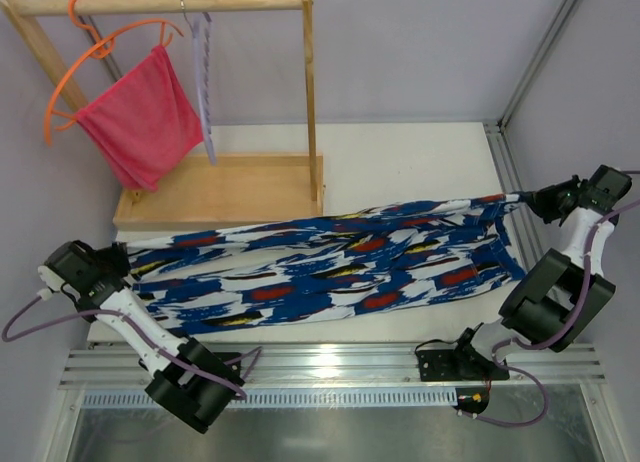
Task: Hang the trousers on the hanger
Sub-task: Fold the trousers
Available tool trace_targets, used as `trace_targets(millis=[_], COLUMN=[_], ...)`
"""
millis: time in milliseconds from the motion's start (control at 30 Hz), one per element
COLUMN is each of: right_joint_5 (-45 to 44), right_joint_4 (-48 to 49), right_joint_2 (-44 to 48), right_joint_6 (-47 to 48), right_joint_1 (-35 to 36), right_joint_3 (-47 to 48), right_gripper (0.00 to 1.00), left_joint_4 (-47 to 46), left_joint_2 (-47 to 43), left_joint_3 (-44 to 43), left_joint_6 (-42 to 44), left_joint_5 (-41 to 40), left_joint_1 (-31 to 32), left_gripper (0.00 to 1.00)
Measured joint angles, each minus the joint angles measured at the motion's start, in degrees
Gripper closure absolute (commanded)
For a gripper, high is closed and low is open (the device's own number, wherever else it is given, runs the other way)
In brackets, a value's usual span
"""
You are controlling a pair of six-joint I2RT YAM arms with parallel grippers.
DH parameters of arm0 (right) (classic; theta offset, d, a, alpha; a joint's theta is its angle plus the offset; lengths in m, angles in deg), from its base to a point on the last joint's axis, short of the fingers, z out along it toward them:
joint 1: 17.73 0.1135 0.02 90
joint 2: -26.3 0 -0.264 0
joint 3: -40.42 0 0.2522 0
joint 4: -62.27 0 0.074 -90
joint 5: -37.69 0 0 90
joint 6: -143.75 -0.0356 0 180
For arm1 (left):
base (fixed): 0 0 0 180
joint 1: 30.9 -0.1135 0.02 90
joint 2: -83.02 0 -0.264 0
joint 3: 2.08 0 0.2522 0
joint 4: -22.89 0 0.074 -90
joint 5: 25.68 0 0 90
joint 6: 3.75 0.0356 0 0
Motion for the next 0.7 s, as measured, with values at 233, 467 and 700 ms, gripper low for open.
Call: trace_targets(millis=[233,467,700], right_joint_5=[0.0,-3.9,-6.6], right_joint_4=[2.5,-1.1,-6.0], right_joint_2=[2.6,3.9,5.5], right_joint_6=[-0.7,0.9,2.4], right_joint_1=[-0.9,-3.1,-7.8], right_joint_3=[-6.7,-10.9,-10.9], right_gripper=[0.96,0.96,0.96], left_joint_4=[9.0,15.8,21.2], left_joint_2=[-0.7,-4.3,-3.7], left_joint_3=[-0.9,-0.9,-3.2], left_joint_6=[1.9,4.0,5.3], left_joint_5=[-6.8,-14.5,-18.1], left_joint_1=[-0.3,-0.3,-0.3], left_gripper=[1.0,1.0,1.0])
